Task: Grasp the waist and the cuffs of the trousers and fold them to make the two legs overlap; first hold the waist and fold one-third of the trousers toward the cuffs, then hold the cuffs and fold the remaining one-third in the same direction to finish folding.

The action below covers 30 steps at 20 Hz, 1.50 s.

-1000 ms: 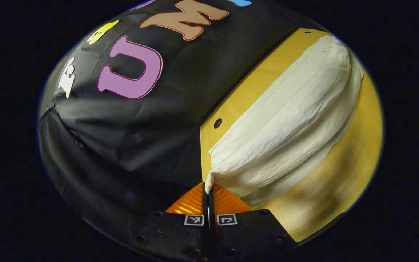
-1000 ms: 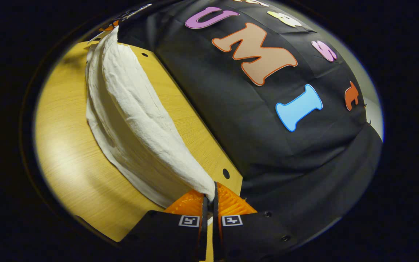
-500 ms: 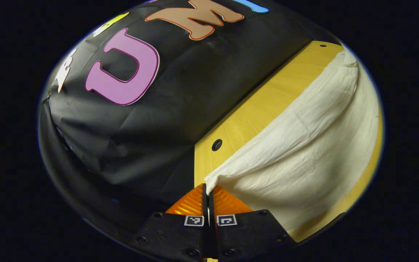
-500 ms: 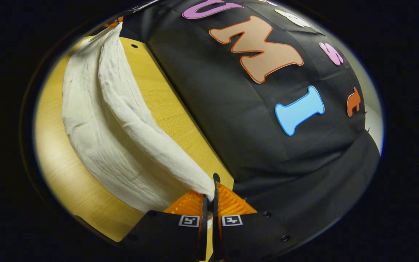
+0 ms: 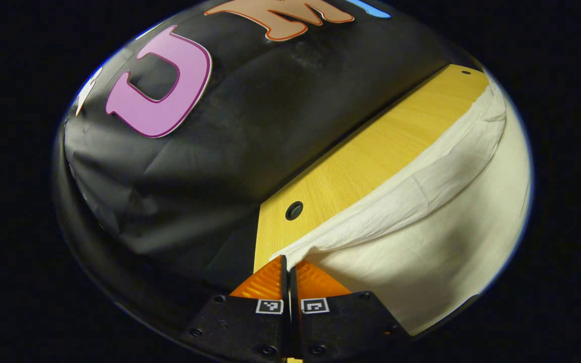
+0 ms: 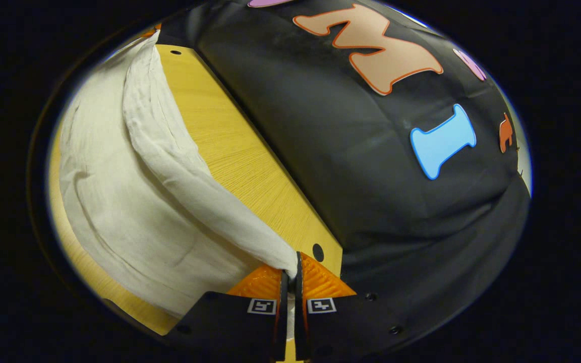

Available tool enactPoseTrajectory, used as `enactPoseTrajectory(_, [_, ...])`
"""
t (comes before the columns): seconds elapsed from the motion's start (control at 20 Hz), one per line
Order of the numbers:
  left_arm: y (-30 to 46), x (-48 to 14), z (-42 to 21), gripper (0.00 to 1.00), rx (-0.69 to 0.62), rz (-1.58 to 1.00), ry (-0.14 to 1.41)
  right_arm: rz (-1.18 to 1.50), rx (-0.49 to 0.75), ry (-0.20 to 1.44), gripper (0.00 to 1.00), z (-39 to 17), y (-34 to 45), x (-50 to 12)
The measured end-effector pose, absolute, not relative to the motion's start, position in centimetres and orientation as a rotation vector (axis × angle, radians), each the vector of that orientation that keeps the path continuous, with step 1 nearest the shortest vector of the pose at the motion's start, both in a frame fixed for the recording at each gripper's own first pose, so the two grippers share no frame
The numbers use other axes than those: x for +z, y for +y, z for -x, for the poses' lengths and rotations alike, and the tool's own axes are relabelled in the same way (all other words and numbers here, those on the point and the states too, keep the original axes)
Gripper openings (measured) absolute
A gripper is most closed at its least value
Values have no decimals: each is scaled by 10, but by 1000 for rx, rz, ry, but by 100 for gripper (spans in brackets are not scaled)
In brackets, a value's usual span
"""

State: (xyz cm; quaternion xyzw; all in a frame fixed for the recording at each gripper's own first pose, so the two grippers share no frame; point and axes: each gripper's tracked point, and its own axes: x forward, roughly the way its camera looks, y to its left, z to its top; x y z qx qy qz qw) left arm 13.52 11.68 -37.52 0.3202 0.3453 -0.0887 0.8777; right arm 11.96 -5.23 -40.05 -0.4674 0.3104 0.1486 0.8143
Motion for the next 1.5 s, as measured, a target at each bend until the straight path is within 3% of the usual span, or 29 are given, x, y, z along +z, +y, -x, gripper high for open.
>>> enactPoseTrajectory(0.25, [110,-395,-145,0,-185,-640,721,945,265,739,10,-126,-54,-435])
enactPoseTrajectory(0.35, [102,-403,-146,38,-200,-612,728,901,230,740,19,-127,-55,-432])
enactPoseTrajectory(0.5, [88,-390,-144,95,-189,-562,703,805,181,689,97,-131,-52,-410])
enactPoseTrajectory(0.8, [46,-328,-123,95,-166,-376,609,534,77,662,98,-109,-79,-364])
enactPoseTrajectory(1.5, [-33,-258,-60,95,-212,-248,541,-33,-195,844,100,-38,-163,-402])
